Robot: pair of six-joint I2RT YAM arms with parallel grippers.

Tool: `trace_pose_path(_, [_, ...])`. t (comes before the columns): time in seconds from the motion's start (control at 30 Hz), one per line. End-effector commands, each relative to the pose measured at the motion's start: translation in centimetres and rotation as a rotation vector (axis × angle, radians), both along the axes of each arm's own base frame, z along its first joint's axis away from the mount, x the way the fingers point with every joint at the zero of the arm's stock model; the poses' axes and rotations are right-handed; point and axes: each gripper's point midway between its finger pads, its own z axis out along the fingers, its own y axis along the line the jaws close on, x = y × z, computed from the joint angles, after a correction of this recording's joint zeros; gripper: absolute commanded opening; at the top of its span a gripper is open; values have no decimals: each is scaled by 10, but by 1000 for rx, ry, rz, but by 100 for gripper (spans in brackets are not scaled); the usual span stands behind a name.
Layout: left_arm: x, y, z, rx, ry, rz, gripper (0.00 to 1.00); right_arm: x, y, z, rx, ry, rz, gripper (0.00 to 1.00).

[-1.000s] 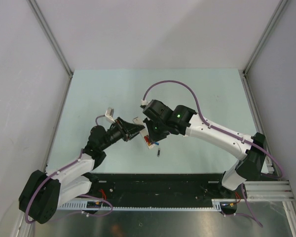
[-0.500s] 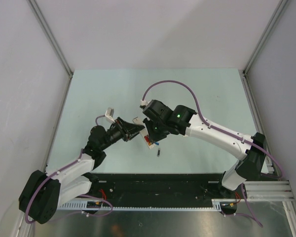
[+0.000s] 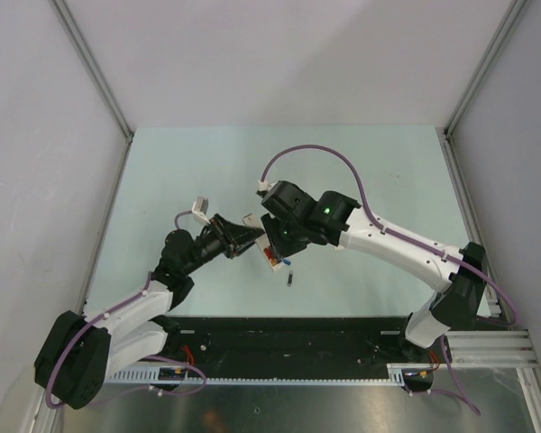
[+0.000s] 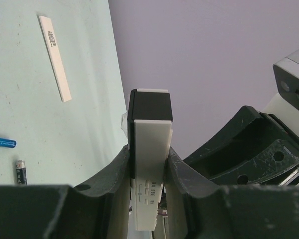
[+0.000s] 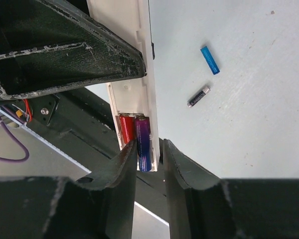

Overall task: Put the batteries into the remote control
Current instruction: Load the battery into the remote control.

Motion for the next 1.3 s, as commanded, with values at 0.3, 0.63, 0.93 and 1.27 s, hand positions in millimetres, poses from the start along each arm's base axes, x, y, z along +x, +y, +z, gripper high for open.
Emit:
trace_pose_path(0.3, [-10, -5, 31, -86, -70, -54, 0, 21, -1, 43, 67, -110, -50, 42])
trace_pose_path(0.63, [-9, -6, 26, -78, -60, -55, 0, 20, -1, 72, 169, -137, -64, 46])
trace_pose_path(0.93, [-12, -12, 28, -58, -69, -177, 0, -8, -15, 88, 526, -104, 50, 69])
trace_pose_path(1.27, [-14, -22, 50, -64, -119, -276, 0, -40, -23, 82, 711, -228, 252, 81])
